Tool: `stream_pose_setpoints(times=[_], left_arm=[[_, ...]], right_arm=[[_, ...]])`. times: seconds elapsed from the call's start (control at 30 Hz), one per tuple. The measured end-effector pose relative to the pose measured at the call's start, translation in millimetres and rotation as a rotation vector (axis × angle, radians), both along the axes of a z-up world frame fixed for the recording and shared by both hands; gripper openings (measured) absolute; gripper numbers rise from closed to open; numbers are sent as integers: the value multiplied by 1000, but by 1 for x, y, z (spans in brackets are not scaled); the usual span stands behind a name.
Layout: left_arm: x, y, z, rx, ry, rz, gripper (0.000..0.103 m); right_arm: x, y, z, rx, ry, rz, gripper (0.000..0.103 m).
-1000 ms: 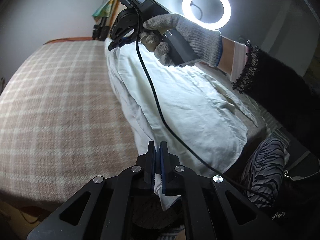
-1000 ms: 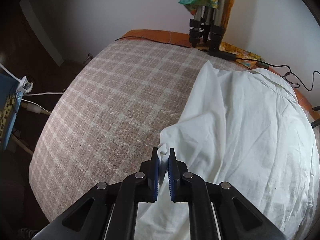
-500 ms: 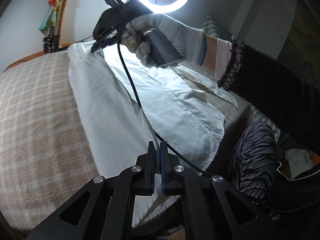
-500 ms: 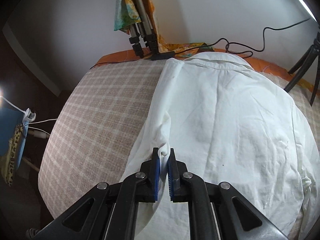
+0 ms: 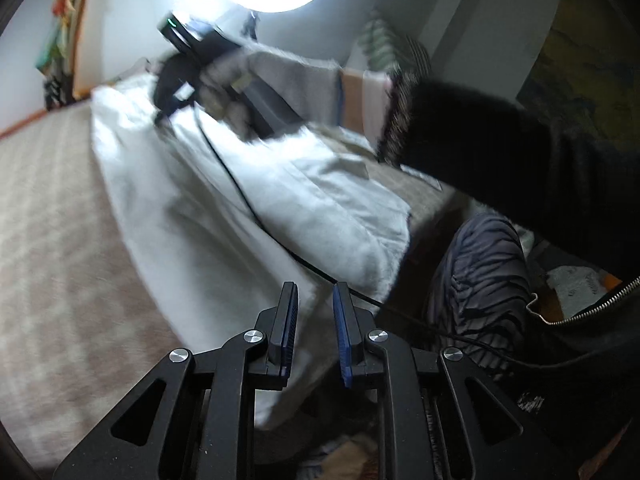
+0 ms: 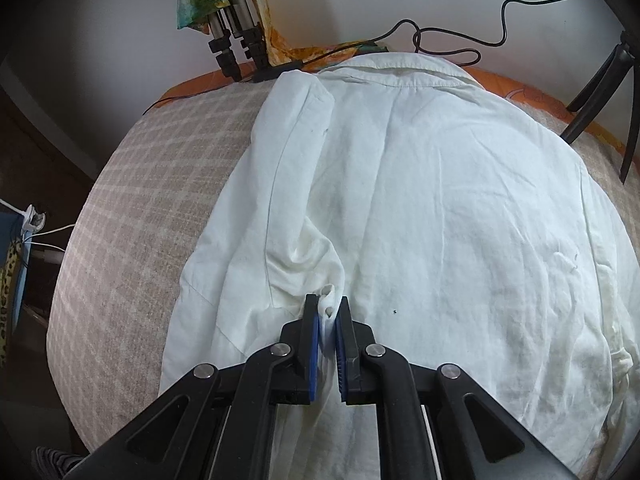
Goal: Fold small clothes
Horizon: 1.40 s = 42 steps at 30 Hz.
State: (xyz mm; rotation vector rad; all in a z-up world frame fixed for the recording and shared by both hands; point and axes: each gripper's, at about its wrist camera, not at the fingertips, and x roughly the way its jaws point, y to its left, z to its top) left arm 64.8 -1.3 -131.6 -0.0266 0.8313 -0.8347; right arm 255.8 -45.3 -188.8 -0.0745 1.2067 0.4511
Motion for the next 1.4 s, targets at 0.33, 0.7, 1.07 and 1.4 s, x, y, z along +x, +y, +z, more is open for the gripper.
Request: stream_pose_setpoints(times=[0.33,0.7,1.07,1.4], left_arm=[[36,30,-27,47,137,206,16],[44,7,-13,180,-48,244,25],[56,-2,-48,230,-8,134,25],[-2,16,-57,243,-61,139,26]], right_arm=[[-22,-29,13,77,50,2,31],[-107,-23,47,42,-213,121,32],[-96,19,6,13,-139,196,28],[-154,-5,6,42,-122,236,29]])
